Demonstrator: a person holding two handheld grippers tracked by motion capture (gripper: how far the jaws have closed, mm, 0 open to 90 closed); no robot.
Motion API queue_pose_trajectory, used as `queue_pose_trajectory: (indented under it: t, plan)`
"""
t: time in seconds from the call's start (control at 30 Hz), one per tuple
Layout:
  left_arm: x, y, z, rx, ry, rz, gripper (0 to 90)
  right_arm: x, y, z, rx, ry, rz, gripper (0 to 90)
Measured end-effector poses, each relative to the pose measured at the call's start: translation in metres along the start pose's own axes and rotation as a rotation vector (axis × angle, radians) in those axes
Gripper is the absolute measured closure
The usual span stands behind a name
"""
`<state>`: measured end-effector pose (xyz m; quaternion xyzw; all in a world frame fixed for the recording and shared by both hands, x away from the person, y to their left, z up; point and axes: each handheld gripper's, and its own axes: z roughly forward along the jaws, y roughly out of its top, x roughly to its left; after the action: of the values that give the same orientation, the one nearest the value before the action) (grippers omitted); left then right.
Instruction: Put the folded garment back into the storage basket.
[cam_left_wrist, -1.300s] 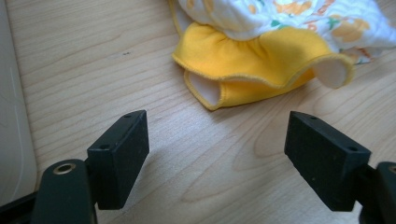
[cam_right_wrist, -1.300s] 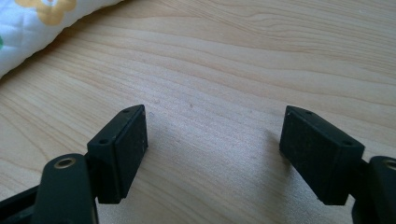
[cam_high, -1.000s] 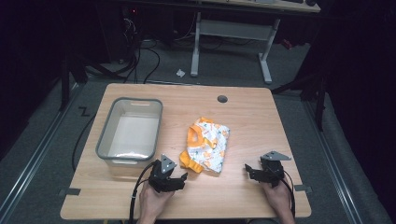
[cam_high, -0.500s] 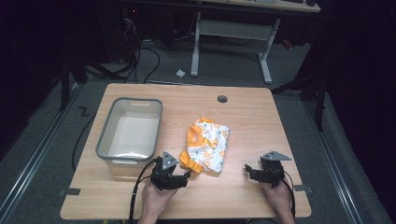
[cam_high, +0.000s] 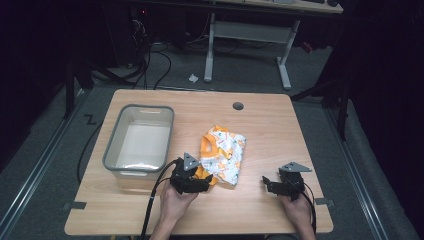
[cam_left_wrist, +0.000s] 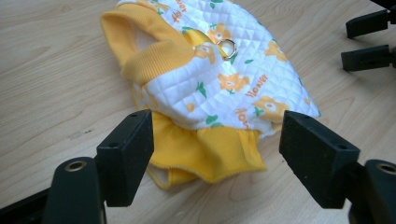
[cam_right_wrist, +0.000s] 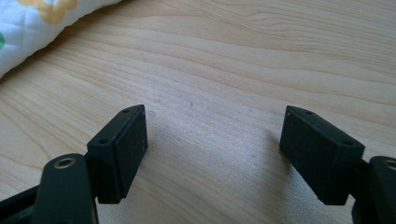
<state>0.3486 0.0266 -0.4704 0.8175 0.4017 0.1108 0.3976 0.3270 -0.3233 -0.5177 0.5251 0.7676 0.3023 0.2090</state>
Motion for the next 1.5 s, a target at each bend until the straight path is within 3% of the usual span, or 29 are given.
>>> queue_pose_trajectory:
  t: [0.17, 0.33, 0.9, 1.17, 1.5]
  plan:
    - [0.003, 0.009, 0.005, 0.002, 0.004, -0.019, 25.9, 0.0, 0.0, 0.0, 0.0, 0.0, -0.001, 23.7]
    - [0.004, 0.017, 0.01, 0.009, 0.019, -0.011, 24.5, 0.0, 0.0, 0.0, -0.001, -0.001, -0.001, 23.7]
    - [0.01, 0.041, 0.036, 0.045, 0.009, -0.03, 20.7, 0.0, 0.0, 0.0, 0.0, 0.0, 0.001, 23.7]
    - [0.02, 0.042, 0.05, 0.035, 0.017, -0.096, 20.4, 0.0, 0.0, 0.0, -0.001, 0.0, -0.001, 23.7]
    - [0.026, 0.041, 0.07, 0.082, 0.065, -0.103, 20.8, 0.0, 0.0, 0.0, -0.001, 0.0, 0.0, 23.7]
